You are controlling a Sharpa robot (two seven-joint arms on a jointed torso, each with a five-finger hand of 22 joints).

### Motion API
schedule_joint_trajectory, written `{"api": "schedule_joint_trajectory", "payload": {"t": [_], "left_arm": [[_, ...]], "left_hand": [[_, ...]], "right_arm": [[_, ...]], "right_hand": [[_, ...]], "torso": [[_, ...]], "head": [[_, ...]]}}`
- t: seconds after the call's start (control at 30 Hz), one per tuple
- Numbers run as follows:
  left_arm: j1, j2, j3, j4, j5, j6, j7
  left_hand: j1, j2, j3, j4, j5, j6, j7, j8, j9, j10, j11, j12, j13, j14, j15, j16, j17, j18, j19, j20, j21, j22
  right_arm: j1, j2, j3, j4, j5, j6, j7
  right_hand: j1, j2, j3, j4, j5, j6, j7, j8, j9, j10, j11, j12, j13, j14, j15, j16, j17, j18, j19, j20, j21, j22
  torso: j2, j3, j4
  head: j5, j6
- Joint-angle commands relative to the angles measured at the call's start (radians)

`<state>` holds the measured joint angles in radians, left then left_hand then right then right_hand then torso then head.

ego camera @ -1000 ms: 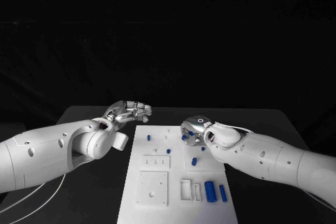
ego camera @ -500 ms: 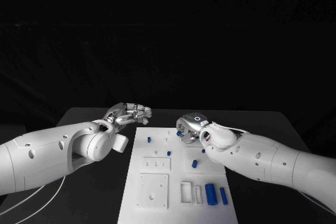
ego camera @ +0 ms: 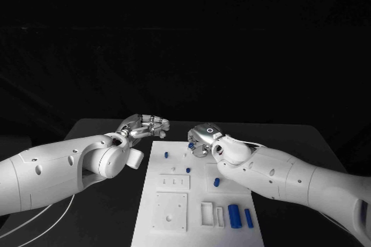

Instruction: Assemble the parts on the task board

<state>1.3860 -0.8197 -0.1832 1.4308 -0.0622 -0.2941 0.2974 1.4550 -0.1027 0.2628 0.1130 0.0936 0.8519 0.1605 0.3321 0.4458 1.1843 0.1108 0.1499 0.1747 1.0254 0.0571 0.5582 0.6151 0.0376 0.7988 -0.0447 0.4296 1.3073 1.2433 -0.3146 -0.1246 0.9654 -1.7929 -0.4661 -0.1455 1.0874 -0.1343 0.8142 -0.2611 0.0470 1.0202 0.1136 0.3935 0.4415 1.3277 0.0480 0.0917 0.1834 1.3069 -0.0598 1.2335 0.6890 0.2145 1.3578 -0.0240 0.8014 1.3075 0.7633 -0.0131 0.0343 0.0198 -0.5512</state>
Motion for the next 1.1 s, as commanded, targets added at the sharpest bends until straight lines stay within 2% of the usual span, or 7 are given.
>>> {"api": "schedule_joint_trajectory", "payload": {"t": [0.03, 0.07, 0.2, 0.23, 0.73, 0.93, 1.1], "left_arm": [[0.002, 0.005, 0.001, 0.001, 0.005, 0.005, 0.01], [0.002, 0.005, 0.001, 0.003, 0.005, 0.004, 0.01], [0.002, 0.007, 0.001, 0.003, 0.005, 0.005, 0.01], [0.003, 0.006, 0.001, 0.004, 0.005, 0.004, 0.01], [0.019, 0.004, 0.001, 0.027, -0.009, 0.0, 0.009], [0.02, 0.008, 0.001, 0.025, -0.009, 0.0, 0.008], [0.021, 0.008, 0.001, 0.026, -0.01, -0.001, 0.007]], "left_hand": [[-0.012, -0.002, -0.001, -0.004, -0.007, -0.001, 0.005, -0.006, 0.002, -0.002, -0.001, -0.004, 0.001, -0.007, -0.001, -0.004, -0.001, -0.004, -0.003, 0.001, -0.005, 0.014], [-0.013, -0.002, -0.001, -0.003, -0.007, -0.001, 0.005, -0.006, 0.002, -0.002, -0.001, -0.004, 0.002, -0.007, -0.001, -0.004, -0.001, -0.004, -0.003, 0.001, -0.005, 0.014], [-0.014, -0.002, -0.001, -0.003, -0.007, -0.001, 0.005, -0.007, 0.002, -0.001, -0.001, -0.005, 0.002, -0.007, -0.001, -0.004, -0.001, -0.004, -0.003, 0.001, -0.005, 0.014], [-0.014, -0.003, -0.002, -0.003, -0.007, -0.001, 0.005, -0.007, 0.002, -0.001, -0.001, -0.005, 0.002, -0.007, -0.001, -0.004, -0.001, -0.004, -0.003, 0.001, -0.005, 0.014], [-0.015, -0.004, -0.001, -0.004, -0.008, -0.001, 0.005, -0.008, 0.002, -0.001, -0.001, -0.006, 0.002, -0.007, -0.001, -0.004, -0.001, -0.004, -0.003, 0.001, -0.005, 0.014], [-0.014, -0.004, -0.001, -0.005, -0.007, -0.001, 0.005, -0.008, 0.002, -0.001, -0.001, -0.007, 0.002, -0.007, -0.001, -0.004, -0.001, -0.004, -0.003, 0.001, -0.005, 0.014], [-0.014, -0.004, -0.001, -0.005, -0.007, -0.001, 0.005, -0.008, 0.002, -0.001, -0.001, -0.007, 0.002, -0.007, -0.001, -0.004, -0.001, -0.004, -0.003, 0.001, -0.005, 0.014]], "right_arm": [[-0.001, 0.009, 0.0, -0.015, -0.023, 0.004, -0.016], [-0.001, 0.011, 0.0, -0.019, -0.023, 0.006, -0.017], [-0.001, 0.022, 0.0, -0.036, -0.023, 0.009, -0.017], [-0.001, 0.023, 0.0, -0.039, -0.023, 0.012, -0.016], [-0.001, 0.042, 0.0, -0.073, -0.028, 0.017, -0.013], [-0.001, 0.042, 0.0, -0.069, -0.028, 0.018, -0.012], [-0.001, 0.044, 0.0, -0.068, -0.026, 0.021, -0.01]], "right_hand": [[0.003, -0.007, 0.008, 0.0, 0.003, 0.01, -0.006, 0.002, 0.002, 0.005, -0.002, -0.003, 0.001, -0.004, -0.007, 0.005, -0.002, 0.047, 0.045, -0.051, 0.006, 0.024], [0.003, -0.007, 0.008, 0.0, 0.003, 0.01, -0.006, 0.002, 0.002, 0.005, -0.002, -0.003, 0.001, -0.004, -0.007, 0.005, -0.002, 0.047, 0.045, -0.051, 0.007, 0.024], [0.003, -0.008, 0.009, 0.0, 0.003, 0.009, -0.005, 0.001, 0.002, 0.005, -0.001, -0.003, 0.001, -0.004, -0.007, 0.005, -0.002, 0.047, 0.044, -0.051, 0.007, 0.024], [0.003, -0.008, 0.009, 0.0, 0.003, 0.009, -0.005, 0.001, 0.002, 0.005, -0.001, -0.004, 0.001, -0.004, -0.007, 0.005, -0.002, 0.047, 0.044, -0.051, 0.007, 0.024], [0.004, -0.009, 0.011, 0.0, 0.004, 0.01, -0.006, 0.001, 0.002, 0.005, -0.001, -0.005, 0.002, -0.004, -0.007, 0.006, -0.003, 0.047, 0.043, -0.051, 0.009, 0.023], [0.004, -0.009, 0.011, 0.0, 0.004, 0.01, -0.006, 0.0, 0.002, 0.005, -0.001, -0.005, 0.002, -0.004, -0.006, 0.006, -0.004, 0.047, 0.043, -0.051, 0.01, 0.023], [0.004, -0.009, 0.012, 0.0, 0.003, 0.01, -0.006, 0.0, 0.002, 0.005, -0.001, -0.005, 0.003, -0.005, -0.007, 0.006, -0.004, 0.047, 0.043, -0.051, 0.01, 0.023]], "torso": [[0.0, -0.0006, 0.0013], [0.0, -0.0001, 0.001], [0.002, -0.0049, 0.0062], [0.002, -0.004, 0.0054], [0.019, -0.017, 0.0209], [0.022, -0.0172, 0.023], [0.022, -0.0156, 0.0198]], "head": [[0.002, -0.002], [0.003, -0.003], [0.003, 0.001], [0.004, 0.001], [0.002, 0.007], [0.005, 0.009], [0.011, 0.007]]}}
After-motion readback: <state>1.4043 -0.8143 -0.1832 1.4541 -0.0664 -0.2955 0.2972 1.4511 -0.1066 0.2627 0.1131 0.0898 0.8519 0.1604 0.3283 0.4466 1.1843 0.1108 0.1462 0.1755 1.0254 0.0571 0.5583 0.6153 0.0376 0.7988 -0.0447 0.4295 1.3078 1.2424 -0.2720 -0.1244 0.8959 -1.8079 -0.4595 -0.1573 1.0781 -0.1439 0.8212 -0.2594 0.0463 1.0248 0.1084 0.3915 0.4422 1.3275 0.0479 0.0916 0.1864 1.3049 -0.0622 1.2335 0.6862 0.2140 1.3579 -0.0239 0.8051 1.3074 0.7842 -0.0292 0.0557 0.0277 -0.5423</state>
